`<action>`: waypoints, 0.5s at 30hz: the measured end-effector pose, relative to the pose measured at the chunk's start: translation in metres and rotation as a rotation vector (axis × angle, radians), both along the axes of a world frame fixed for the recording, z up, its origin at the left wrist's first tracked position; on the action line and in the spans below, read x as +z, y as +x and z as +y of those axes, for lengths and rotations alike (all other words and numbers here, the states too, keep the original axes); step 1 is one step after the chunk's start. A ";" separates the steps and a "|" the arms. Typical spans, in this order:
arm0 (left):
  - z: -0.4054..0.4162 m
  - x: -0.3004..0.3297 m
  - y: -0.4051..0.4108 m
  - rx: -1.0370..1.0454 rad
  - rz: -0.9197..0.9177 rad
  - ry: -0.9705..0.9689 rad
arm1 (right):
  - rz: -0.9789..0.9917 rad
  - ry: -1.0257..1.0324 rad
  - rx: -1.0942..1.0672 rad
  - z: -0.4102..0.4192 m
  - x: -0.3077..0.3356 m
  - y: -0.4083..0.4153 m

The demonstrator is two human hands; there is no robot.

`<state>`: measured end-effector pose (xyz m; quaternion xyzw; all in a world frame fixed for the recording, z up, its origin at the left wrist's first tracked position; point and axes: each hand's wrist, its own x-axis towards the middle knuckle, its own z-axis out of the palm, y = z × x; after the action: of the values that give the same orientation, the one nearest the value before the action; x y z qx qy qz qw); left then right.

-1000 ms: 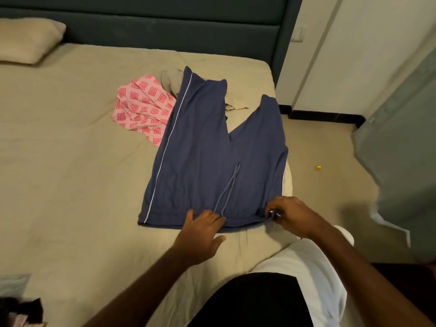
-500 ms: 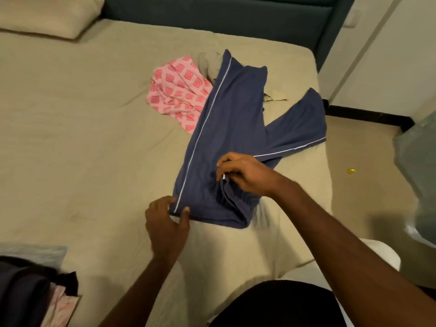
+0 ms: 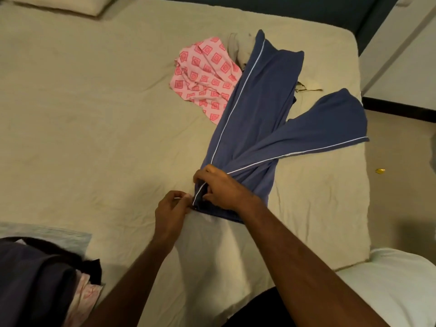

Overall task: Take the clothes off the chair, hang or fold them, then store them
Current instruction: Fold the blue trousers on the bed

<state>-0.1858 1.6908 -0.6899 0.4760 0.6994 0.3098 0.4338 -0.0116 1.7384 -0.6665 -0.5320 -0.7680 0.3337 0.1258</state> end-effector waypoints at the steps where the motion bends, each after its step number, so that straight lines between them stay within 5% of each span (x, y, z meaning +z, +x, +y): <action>1: 0.002 0.001 0.005 -0.045 0.062 -0.004 | 0.039 0.009 -0.036 -0.003 0.002 0.004; 4: 0.007 0.005 0.018 -0.132 0.261 0.026 | 0.088 0.162 -0.166 -0.021 0.005 0.026; 7: 0.012 -0.001 0.017 -0.112 0.285 0.008 | -0.108 0.351 -0.567 -0.050 -0.005 0.068; 10: 0.016 0.001 0.020 -0.104 0.281 -0.034 | -0.133 0.037 -0.904 -0.073 -0.008 0.101; 15: 0.020 0.011 0.026 -0.184 0.346 -0.081 | 0.131 -0.228 -0.811 -0.074 -0.010 0.106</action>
<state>-0.1597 1.7108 -0.6791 0.5662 0.7290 0.1541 0.3525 0.0939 1.6645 -0.6761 -0.7792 -0.4450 0.3731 0.2358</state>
